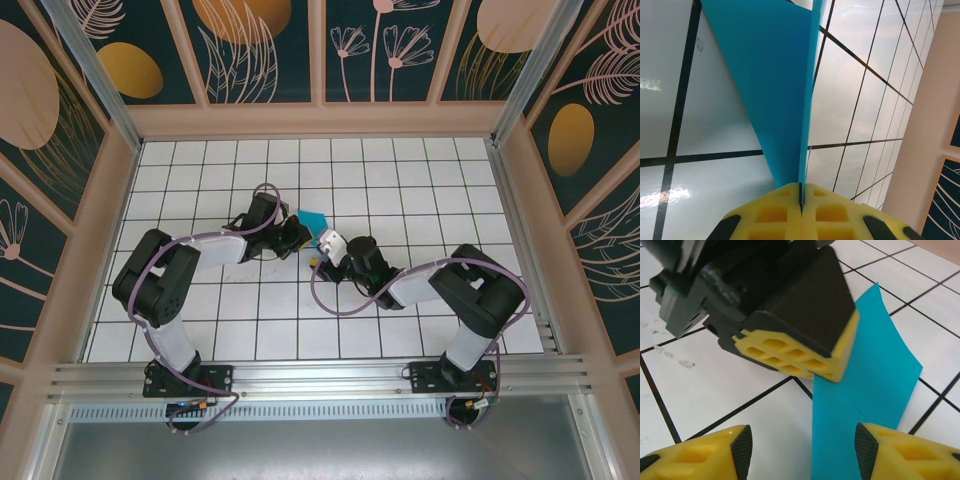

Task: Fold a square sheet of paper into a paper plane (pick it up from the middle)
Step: Fold the wing for the fifth time at the center of the table.

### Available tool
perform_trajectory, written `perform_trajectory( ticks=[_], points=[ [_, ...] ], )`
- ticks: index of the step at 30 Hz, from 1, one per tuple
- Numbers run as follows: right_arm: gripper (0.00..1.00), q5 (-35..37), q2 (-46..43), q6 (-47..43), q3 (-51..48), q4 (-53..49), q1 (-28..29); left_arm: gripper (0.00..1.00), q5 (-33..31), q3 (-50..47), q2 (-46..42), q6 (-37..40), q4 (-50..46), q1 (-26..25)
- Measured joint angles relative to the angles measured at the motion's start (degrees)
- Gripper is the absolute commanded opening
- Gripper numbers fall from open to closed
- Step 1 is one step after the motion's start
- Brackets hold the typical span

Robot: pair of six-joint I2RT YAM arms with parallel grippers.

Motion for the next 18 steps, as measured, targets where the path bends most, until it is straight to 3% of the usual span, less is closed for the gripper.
perform_trajectory(
  ticks=[6, 11, 18],
  points=[
    [0.50, 3.1, 4.7, -3.5, 0.0, 3.2, 0.7, 0.04, 0.1, 0.4, -0.7, 0.0, -1.5, 0.0],
    [0.38, 5.7, 7.1, -5.3, 0.0, 6.8, 1.1, 0.04, 0.7, 0.4, -0.8, 0.0, -2.6, 0.3],
    [0.32, 8.0, 8.7, -6.9, 0.2, 10.7, 1.3, 0.06, 1.0, 0.4, -0.8, 0.0, -2.8, 0.4]
  ],
)
